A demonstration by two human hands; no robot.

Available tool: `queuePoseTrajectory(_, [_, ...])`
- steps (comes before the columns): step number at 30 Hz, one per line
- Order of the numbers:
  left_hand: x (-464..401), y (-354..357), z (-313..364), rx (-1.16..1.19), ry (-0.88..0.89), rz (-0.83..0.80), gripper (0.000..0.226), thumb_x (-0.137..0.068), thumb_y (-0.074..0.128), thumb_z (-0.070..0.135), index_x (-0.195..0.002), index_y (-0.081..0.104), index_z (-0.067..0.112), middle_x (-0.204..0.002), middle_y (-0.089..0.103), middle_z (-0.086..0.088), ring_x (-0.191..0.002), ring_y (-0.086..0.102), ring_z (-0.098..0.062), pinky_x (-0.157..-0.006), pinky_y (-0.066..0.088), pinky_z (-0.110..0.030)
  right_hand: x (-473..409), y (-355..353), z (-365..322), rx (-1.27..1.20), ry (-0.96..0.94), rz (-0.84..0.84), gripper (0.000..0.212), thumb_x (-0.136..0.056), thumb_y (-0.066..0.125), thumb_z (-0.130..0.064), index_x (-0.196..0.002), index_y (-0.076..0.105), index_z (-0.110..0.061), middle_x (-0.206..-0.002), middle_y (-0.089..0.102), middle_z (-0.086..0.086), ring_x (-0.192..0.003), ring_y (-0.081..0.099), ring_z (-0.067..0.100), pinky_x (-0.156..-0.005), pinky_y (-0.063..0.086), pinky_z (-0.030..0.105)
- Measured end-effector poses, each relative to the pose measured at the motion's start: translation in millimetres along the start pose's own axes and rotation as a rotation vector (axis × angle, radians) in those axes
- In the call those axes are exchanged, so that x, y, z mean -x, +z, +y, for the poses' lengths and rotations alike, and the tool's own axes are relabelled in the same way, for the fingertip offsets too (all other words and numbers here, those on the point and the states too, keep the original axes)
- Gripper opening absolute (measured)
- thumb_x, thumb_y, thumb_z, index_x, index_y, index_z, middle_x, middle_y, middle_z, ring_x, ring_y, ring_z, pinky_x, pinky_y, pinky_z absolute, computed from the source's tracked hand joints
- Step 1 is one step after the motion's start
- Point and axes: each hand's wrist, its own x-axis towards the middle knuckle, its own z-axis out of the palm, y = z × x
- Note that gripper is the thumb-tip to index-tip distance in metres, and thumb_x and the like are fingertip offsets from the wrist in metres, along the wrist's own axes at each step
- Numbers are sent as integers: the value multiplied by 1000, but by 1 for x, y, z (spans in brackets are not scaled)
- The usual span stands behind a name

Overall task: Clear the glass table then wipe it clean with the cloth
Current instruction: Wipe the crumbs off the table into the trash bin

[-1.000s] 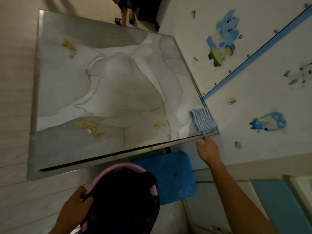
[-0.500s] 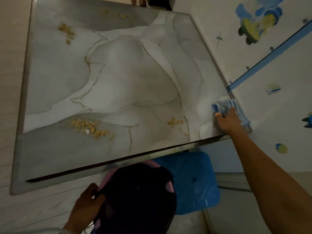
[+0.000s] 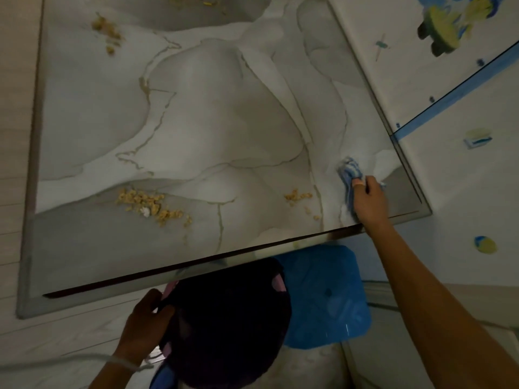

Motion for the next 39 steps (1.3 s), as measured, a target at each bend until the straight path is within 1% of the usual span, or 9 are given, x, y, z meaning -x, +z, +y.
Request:
queuePoseTrajectory(2, [0,-1,3,21,4,6,26,-67,49,41,-75,51,16,-77,62,-1,-75,58,-23,-70,42,-38,11,8,-12,-68,1,-46,28,-101,42,-33,-80,42,-14,-73,48,3,-69,47,17,-64,36,32])
queuePoseTrajectory(8, [1,-1,2,42,16,29,31,-67,50,40,-76,52,11,-77,62,-6,-75,59,-23,-68,42,-36,47,31,-35,-200,6,-162,33,-100,44,-33,-82,44,-5,-71,48,3,-62,46,6,-60,37,23])
queuePoseTrajectory(11, [0,-4,1,61,2,27,29,-66,50,39,-76,54,12,-77,63,-5,-75,59,-26,-68,42,-37,58,35,-40,-253,23,-191,32,-100,47,-32,-73,38,-17,-64,42,-4,-56,42,2,-55,34,20])
queuePoseTrajectory(14, [-4,-6,0,57,-7,15,32,-67,51,41,-85,58,14,-89,66,-5,-84,62,-29,-71,44,-38,65,32,-42,-285,28,-212,31,-99,49,-31,-73,39,-18,-64,44,-6,-57,43,3,-54,34,19])
queuePoseTrajectory(19, [-13,-6,-3,60,-33,14,66,-67,53,45,-121,60,8,-116,65,-12,-104,62,-33,-85,47,-41,80,35,-47,-313,8,-257,29,-99,49,-28,-73,40,-16,-66,44,-1,-59,43,5,-52,33,19])
queuePoseTrajectory(24, [-8,-5,4,85,-32,12,48,-81,60,37,-121,59,11,-122,64,-12,-102,62,-31,-87,49,-42,104,45,-52,-310,-35,-278,33,-98,51,-22,-70,36,-17,-64,38,0,-58,37,5,-52,30,21])
queuePoseTrajectory(33, [-2,-2,16,138,-19,17,58,-69,53,43,-122,62,21,-115,68,-6,-107,63,-27,-96,49,-43,171,65,-58,-318,-112,-337,37,-87,49,-41,-73,44,-7,-63,41,-4,-59,40,8,-55,34,26])
queuePoseTrajectory(36, [-7,0,18,152,-13,15,54,-66,54,45,-113,64,20,-111,69,-3,-106,64,-27,-95,51,-44,209,71,-60,-336,-116,-364,28,-91,51,-33,-73,48,-12,-66,49,-5,-63,46,8,-59,39,28])
queuePoseTrajectory(39, [-15,3,13,164,-14,-2,63,-67,54,47,-122,65,19,-118,69,-5,-108,65,-27,-97,51,-48,255,92,-45,-302,-37,-441,20,-95,54,-29,-79,55,-18,-75,56,-9,-72,54,4,-66,44,26])
